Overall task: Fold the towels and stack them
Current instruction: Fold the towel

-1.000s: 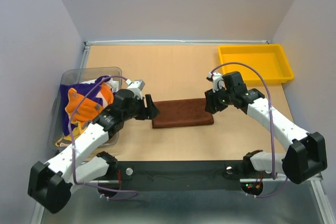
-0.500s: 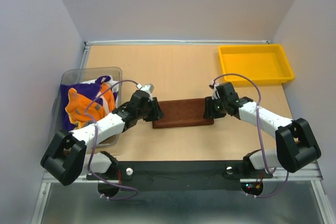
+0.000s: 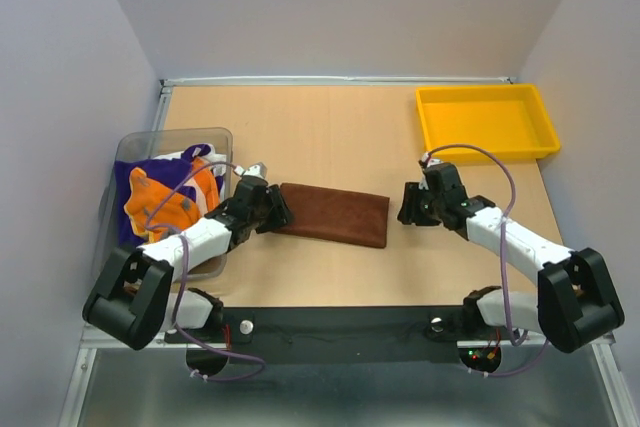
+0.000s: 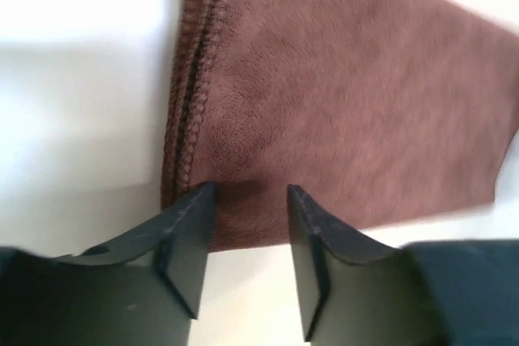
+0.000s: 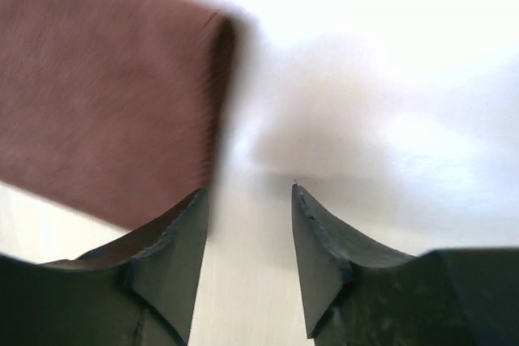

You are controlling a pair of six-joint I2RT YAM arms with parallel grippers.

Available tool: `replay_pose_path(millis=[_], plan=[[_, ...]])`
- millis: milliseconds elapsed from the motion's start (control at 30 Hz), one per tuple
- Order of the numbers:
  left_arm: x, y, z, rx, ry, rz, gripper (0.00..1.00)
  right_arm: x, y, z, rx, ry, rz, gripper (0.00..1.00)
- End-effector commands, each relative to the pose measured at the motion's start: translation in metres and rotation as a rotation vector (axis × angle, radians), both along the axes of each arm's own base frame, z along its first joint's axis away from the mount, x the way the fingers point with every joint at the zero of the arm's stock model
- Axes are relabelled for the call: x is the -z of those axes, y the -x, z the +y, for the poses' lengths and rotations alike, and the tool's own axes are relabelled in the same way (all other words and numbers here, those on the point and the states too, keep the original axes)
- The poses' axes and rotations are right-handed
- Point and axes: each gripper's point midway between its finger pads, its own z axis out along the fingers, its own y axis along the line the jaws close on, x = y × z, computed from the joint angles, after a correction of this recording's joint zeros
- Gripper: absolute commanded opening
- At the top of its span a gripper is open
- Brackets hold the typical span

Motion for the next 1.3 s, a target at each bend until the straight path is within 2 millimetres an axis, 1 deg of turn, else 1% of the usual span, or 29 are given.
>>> replay_pose_path(millis=[0,67,100,133,167,200,233,267,300,333,367,400,433,467,500,533,567,633,667,700,733,800,833,867,933,1033,1133,1167,1267], plan=[[-0.031,-0.025,0.027,-0.053,-0.134,-0.099,0.65,-0.033,-0.036,-0.028,0.116,0.039,-0.14,0.58],[-0.049,-0.026,0.02,-0.023,-0.15,-0.14,0.76,-0.034,-0.041,-0.039,0.15,0.037,-0.141,0.67],[-0.066,-0.032,0.015,0.001,-0.173,-0.182,0.82,-0.035,-0.046,-0.05,0.192,0.033,-0.138,0.76],[-0.086,-0.034,-0.002,0.05,-0.164,-0.229,0.83,-0.033,-0.047,-0.053,0.206,0.027,-0.13,0.79],[-0.094,-0.032,-0.012,0.089,-0.173,-0.251,0.84,-0.033,-0.049,-0.061,0.234,0.025,-0.127,0.83],[-0.1,-0.03,-0.021,0.12,-0.178,-0.268,0.85,-0.034,-0.05,-0.064,0.257,0.018,-0.126,0.96],[-0.102,-0.028,-0.03,0.168,-0.198,-0.28,0.85,-0.032,-0.05,-0.068,0.278,0.02,-0.122,1.0],[-0.114,-0.027,-0.045,0.204,-0.191,-0.31,0.85,-0.03,-0.049,-0.07,0.291,0.018,-0.115,1.0],[-0.116,-0.017,-0.062,0.263,-0.211,-0.328,0.85,-0.029,-0.05,-0.073,0.318,0.01,-0.109,1.0],[-0.11,-0.012,-0.077,0.302,-0.231,-0.322,0.85,-0.027,-0.049,-0.076,0.333,0.007,-0.103,1.0],[-0.119,-0.012,-0.092,0.321,-0.231,-0.346,0.85,-0.023,-0.047,-0.079,0.345,0.006,-0.09,1.0],[-0.118,0.001,-0.111,0.37,-0.251,-0.36,0.85,-0.02,-0.046,-0.083,0.367,0.004,-0.079,1.0],[-0.116,0.004,-0.121,0.394,-0.272,-0.364,0.85,-0.017,-0.045,-0.085,0.379,0.006,-0.07,1.0],[-0.098,0.005,-0.133,0.425,-0.321,-0.341,0.84,-0.015,-0.044,-0.088,0.398,0.012,-0.066,1.0],[-0.106,0.003,-0.148,0.431,-0.331,-0.366,0.84,-0.01,-0.041,-0.092,0.421,0.013,-0.054,1.0],[-0.084,0.014,-0.162,0.488,-0.382,-0.331,0.81,-0.009,-0.04,-0.093,0.428,0.011,-0.05,1.0],[-0.093,0.013,-0.181,0.509,-0.375,-0.354,0.8,-0.007,-0.038,-0.095,0.433,0.011,-0.045,1.0],[-0.085,0.018,-0.196,0.54,-0.423,-0.356,0.79,-0.007,-0.037,-0.097,0.439,0.012,-0.047,1.0],[-0.071,0.027,-0.207,0.578,-0.456,-0.345,0.79,-0.008,-0.037,-0.098,0.441,0.01,-0.05,1.0],[-0.077,0.026,-0.218,0.585,-0.462,-0.36,0.78,-0.008,-0.036,-0.098,0.441,0.011,-0.051,1.0],[-0.062,0.029,-0.224,0.612,-0.491,-0.34,0.77,-0.008,-0.036,-0.098,0.44,0.009,-0.052,1.0],[-0.061,0.035,-0.237,0.634,-0.507,-0.339,0.76,-0.01,-0.036,-0.099,0.441,0.007,-0.058,1.0],[-0.05,0.037,-0.239,0.649,-0.533,-0.324,0.75,-0.009,-0.035,-0.097,0.44,0.0,-0.056,1.0],[-0.05,0.039,-0.246,0.659,-0.533,-0.328,0.75,-0.01,-0.035,-0.098,0.439,0.0,-0.059,1.0],[-0.041,0.042,-0.246,0.673,-0.566,-0.316,0.74,-0.01,-0.034,-0.098,0.439,0.0,-0.059,1.0],[-0.022,0.045,-0.247,0.685,-0.598,-0.293,0.72,-0.011,-0.034,-0.097,0.438,-0.005,-0.062,1.0],[-0.007,0.046,-0.243,0.686,-0.637,-0.258,0.71,-0.011,-0.034,-0.096,0.435,-0.009,-0.061,1.0],[0.002,0.047,-0.241,0.68,-0.65,-0.238,0.71,-0.011,-0.034,-0.096,0.432,-0.01,-0.061,1.0],[0.01,0.047,-0.235,0.656,-0.676,-0.217,0.7,-0.01,-0.033,-0.093,0.419,-0.02,-0.056,1.0]])
